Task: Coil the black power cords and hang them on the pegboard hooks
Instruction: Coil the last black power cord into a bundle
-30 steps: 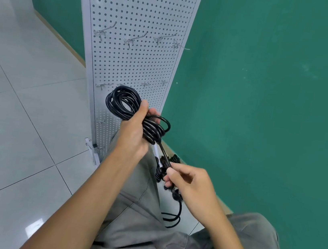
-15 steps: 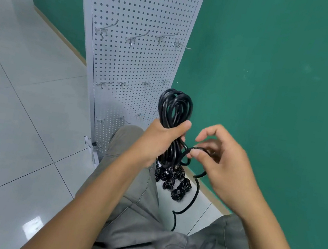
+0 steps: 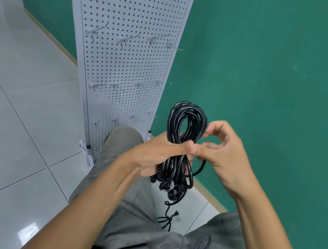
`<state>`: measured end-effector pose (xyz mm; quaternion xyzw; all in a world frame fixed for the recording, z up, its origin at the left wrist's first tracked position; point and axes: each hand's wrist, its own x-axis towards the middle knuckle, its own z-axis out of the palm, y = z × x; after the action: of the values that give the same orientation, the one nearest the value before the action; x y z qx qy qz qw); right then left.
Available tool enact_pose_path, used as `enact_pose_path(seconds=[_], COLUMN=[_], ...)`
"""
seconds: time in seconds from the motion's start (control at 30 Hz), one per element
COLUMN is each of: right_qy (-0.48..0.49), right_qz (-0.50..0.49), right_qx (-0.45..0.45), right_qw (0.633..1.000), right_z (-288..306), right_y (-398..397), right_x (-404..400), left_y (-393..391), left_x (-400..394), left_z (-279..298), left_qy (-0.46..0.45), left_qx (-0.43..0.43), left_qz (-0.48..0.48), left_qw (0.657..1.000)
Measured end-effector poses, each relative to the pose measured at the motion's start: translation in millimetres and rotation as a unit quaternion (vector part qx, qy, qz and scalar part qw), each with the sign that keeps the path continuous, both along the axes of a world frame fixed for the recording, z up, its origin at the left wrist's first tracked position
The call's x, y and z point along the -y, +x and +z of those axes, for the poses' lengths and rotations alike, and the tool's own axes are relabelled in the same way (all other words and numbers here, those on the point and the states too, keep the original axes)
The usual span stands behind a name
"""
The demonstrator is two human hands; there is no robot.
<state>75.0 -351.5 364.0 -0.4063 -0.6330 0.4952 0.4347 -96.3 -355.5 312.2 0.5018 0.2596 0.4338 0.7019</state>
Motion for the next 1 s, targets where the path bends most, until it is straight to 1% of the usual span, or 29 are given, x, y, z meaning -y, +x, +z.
enact_pose_path(seconds=[0.07, 0.17, 0.3, 0.4, 0.5, 0.57, 0.63, 0.7, 0.77, 0.87, 1.0], right_qy=[-0.013, -0.02, -0.036, -0.067, -0.066, -0.069, -0.076, -0.078, -0.073, -0.053, -0.036], right_qz=[0.027, 0.043, 0.052, 0.034, -0.01, -0.01, -0.001, -0.004, -0.011, -0.027, -0.047], right_qx=[-0.007, -0.004, -0.036, -0.052, -0.025, 0.004, 0.015, 0.004, -0.013, -0.024, -0.042], right_qw=[1.0, 0.999, 0.997, 0.996, 0.997, 0.998, 0.997, 0.997, 0.997, 0.998, 0.997], right_z=[-4.8, -10.4, -17.8, -35.8, -55.3, -63.7, -69.1, -71.1, -70.2, -61.5, -42.8], right_y=[3.2, 8.0, 16.1, 21.6, 23.4, 20.2, 15.8, 12.9, 11.4, 8.0, 3.4], right_x=[-1.5, -5.6, -7.3, -0.9, 6.8, 10.7, 13.9, 16.2, 17.9, 18.6, 20.0], left_y=[-1.7, -0.8, 1.2, -2.2, -10.4, -14.3, -15.5, -14.8, -14.3, -11.4, -7.4], left_x=[2.2, 1.1, -2.4, -7.3, -8.0, -7.9, -8.8, -8.5, -8.5, -9.5, -9.2], left_z=[4.3, 1.8, -5.9, -4.7, -3.0, -1.9, -1.6, -0.8, -1.0, -4.6, -6.9], left_qy=[0.008, -0.019, -0.082, -0.086, -0.084, -0.097, -0.116, -0.131, -0.139, -0.133, -0.118], left_qx=[-0.006, -0.01, 0.072, 0.14, 0.18, 0.19, 0.188, 0.175, 0.143, 0.082, 0.033], left_qz=[-0.015, 0.001, -0.019, -0.03, -0.015, -0.004, 0.004, 0.02, 0.033, 0.02, 0.017], left_qw=[1.0, 1.0, 0.994, 0.986, 0.98, 0.977, 0.975, 0.976, 0.979, 0.987, 0.992])
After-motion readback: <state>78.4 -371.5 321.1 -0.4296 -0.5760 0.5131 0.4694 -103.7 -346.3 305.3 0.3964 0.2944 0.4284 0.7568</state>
